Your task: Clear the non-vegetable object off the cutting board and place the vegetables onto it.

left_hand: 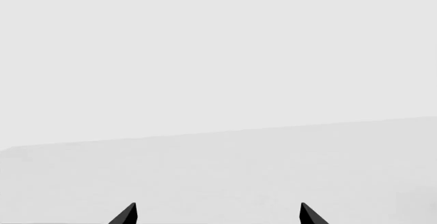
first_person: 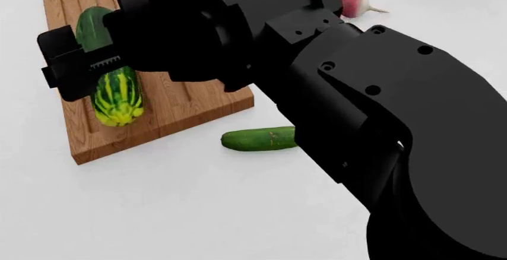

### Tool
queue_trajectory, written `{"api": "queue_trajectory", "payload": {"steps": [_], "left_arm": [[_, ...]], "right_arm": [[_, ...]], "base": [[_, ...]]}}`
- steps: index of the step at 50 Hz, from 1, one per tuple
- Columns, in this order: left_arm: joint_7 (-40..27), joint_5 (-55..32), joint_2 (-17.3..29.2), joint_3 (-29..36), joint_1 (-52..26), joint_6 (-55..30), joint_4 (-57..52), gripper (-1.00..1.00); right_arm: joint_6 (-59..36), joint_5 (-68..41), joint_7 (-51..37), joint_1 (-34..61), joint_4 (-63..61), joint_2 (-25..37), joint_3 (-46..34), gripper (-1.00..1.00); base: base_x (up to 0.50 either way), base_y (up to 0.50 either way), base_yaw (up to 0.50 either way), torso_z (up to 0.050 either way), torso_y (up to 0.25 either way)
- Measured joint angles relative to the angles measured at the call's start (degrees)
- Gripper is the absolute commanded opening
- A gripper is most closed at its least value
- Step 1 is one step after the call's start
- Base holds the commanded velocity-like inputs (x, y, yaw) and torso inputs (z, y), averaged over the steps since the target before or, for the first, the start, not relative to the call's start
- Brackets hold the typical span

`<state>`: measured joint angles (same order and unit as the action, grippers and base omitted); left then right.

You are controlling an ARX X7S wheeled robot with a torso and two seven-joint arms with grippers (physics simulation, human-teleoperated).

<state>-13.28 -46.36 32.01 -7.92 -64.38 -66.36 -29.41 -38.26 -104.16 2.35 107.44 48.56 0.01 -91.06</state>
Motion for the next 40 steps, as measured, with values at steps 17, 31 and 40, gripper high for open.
{"api": "queue_trajectory", "payload": {"steps": [17,31,40], "left_arm": [[-0.6,-0.8,0.1,-0.5,0.1,-0.3,-0.4,1.0],[-0.8,-1.4,0.4,-0.5,-0.4,-0.4,-0.4,1.0],[-0.7,-1.3,0.3,-0.1,-0.9,0.1,0.2,1.0]], "right_arm": [[0.5,1.4,1.7,6.2,-1.1,0.0,0.2,1.0],[-0.9,3.3,2.7,11.0,-3.1,2.6,-0.3,1.0],[-2.9,3.8,0.0,13.4,-10.8,9.0,-0.6,1.0]], "base": [[0.0,0.0,0.0,0.0,0.0],[0.0,0.0,0.0,0.0,0.0],[0.0,0.0,0.0,0.0,0.0]]}}
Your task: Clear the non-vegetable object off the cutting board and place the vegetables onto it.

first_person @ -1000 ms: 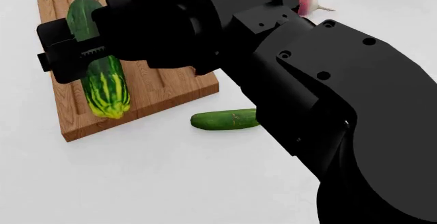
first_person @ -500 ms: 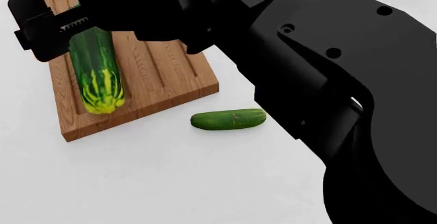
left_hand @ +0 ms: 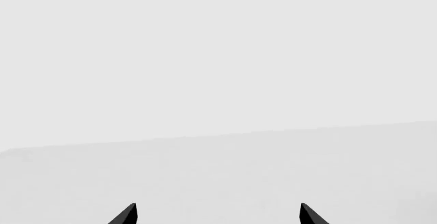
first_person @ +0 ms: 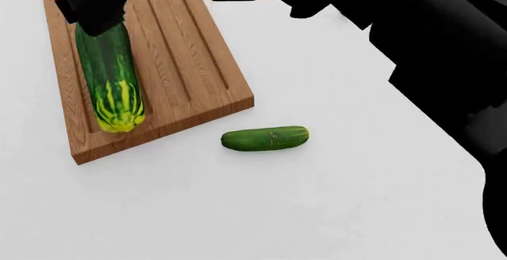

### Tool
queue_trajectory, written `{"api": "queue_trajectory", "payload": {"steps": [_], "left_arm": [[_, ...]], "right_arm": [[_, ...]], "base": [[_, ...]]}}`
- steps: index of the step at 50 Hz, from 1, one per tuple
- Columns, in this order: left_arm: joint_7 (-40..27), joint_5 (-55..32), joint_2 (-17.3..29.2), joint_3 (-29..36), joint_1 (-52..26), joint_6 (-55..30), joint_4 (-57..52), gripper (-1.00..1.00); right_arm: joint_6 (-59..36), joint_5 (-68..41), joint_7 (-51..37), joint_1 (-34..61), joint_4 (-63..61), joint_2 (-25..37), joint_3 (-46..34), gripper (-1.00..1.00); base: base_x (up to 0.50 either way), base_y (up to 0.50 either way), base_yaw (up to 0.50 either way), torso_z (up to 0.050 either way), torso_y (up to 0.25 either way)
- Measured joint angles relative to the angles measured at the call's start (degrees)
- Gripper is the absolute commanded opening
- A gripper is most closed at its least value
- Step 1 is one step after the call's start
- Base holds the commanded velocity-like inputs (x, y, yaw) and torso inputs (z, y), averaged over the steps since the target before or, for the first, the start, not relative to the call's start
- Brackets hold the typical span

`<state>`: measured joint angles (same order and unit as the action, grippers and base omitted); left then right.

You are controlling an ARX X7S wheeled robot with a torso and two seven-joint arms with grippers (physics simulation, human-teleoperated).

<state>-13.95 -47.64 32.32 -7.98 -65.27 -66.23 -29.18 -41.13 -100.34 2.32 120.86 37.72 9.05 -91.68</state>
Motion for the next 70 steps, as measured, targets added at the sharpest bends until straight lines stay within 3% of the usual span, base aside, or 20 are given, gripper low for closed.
{"api": "queue_trajectory", "payload": {"steps": [17,31,70], "left_arm": [[0.1,0.2,-0.2,0.3,0.9,1.3,0.4,1.0],[0.5,0.6,-0.4,0.9,1.8,2.7,0.9,1.0],[0.2,0.2,-0.6,3.0,0.1,2.9,1.6,1.0]], "right_arm": [[-5.9,-0.8,-3.8,4.7,-14.4,11.2,-0.3,1.0],[-10.9,0.6,-3.2,8.5,-21.7,16.6,-0.8,1.0],[-20.7,3.9,1.9,8.2,-34.5,20.2,-1.4,1.0]], "base": [[0.0,0.0,0.0,0.0,0.0],[0.0,0.0,0.0,0.0,0.0],[0.0,0.0,0.0,0.0,0.0]]}}
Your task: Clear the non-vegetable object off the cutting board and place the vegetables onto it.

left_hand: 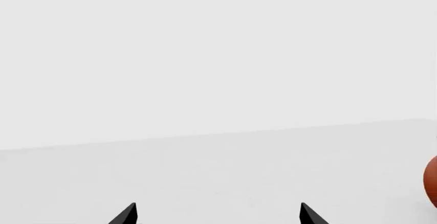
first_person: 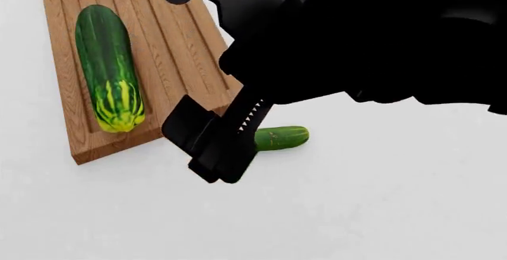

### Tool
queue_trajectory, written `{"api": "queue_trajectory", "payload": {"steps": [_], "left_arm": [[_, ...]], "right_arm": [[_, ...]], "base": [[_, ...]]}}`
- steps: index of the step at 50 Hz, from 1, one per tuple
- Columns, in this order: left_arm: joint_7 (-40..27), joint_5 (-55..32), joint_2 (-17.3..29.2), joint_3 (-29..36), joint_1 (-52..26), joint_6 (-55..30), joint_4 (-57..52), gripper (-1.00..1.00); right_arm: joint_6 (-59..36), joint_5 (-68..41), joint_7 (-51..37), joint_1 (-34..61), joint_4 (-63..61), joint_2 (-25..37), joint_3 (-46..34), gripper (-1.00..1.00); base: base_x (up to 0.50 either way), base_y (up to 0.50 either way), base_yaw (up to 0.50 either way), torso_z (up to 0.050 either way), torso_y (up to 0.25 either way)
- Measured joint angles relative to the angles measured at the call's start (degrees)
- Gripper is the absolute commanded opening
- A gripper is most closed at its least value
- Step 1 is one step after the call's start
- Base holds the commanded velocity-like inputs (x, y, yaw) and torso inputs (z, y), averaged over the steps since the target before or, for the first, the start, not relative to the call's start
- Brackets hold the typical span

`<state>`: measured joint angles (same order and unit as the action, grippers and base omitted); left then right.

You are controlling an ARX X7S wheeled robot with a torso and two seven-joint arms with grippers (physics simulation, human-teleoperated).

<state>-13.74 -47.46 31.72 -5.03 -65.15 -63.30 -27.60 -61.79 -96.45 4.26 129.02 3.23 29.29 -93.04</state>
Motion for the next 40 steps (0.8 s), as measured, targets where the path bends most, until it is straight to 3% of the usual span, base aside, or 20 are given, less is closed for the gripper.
{"api": "queue_trajectory", "payload": {"steps": [40], "left_arm": [[-0.6,-0.6,0.2,0.1,0.8,0.8,0.0,1.0]], "right_arm": [[2.6,8.6,5.0,-9.3,1.7,-1.0,-3.8,1.0]], "base": [[0.0,0.0,0.0,0.0,0.0]]}}
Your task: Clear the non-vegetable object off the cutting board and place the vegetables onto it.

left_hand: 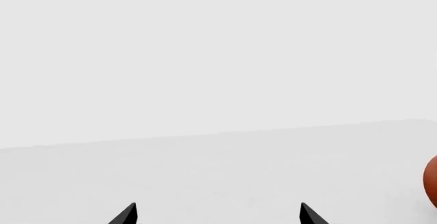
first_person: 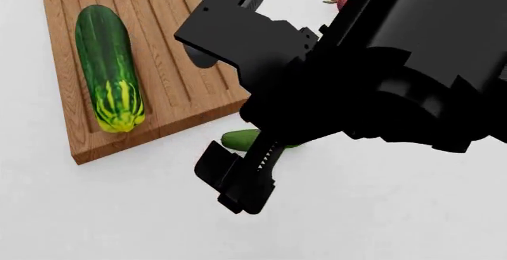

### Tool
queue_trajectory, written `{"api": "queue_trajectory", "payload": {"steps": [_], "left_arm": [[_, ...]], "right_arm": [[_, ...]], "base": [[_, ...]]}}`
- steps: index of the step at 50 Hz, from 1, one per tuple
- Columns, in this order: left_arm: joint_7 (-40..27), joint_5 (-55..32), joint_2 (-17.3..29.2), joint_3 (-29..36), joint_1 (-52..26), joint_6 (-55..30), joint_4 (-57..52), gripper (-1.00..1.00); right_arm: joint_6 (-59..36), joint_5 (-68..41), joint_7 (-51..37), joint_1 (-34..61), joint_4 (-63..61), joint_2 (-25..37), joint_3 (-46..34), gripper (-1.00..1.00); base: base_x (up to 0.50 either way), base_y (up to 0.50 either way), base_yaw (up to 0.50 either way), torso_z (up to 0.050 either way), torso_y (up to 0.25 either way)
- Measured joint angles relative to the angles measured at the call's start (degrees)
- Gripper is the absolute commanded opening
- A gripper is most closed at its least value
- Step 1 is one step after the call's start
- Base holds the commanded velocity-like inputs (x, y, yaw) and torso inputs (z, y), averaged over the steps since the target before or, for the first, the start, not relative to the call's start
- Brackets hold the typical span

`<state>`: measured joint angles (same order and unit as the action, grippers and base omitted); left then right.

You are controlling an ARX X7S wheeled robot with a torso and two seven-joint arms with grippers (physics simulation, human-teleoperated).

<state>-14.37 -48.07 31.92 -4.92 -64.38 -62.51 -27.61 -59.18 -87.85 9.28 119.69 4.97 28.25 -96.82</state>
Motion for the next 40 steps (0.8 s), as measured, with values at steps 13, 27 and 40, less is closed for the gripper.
{"api": "queue_trajectory", "payload": {"steps": [13,27,40], "left_arm": [[-0.3,-0.2,0.1,0.2,0.0,0.0,-0.1,1.0],[-0.6,-0.7,0.3,0.1,-0.4,-0.2,-0.1,1.0],[-1.0,-1.1,0.4,-0.1,-0.1,-0.1,-0.4,1.0]], "right_arm": [[1.4,2.8,2.1,-1.9,1.1,0.1,-1.1,1.0],[1.8,3.7,3.8,-3.5,2.3,0.0,-1.5,1.0],[1.9,4.8,2.5,-4.1,3.0,0.2,-1.2,-1.0]], "base": [[0.0,0.0,0.0,0.0,0.0],[0.0,0.0,0.0,0.0,0.0],[0.0,0.0,0.0,0.0,-0.001]]}}
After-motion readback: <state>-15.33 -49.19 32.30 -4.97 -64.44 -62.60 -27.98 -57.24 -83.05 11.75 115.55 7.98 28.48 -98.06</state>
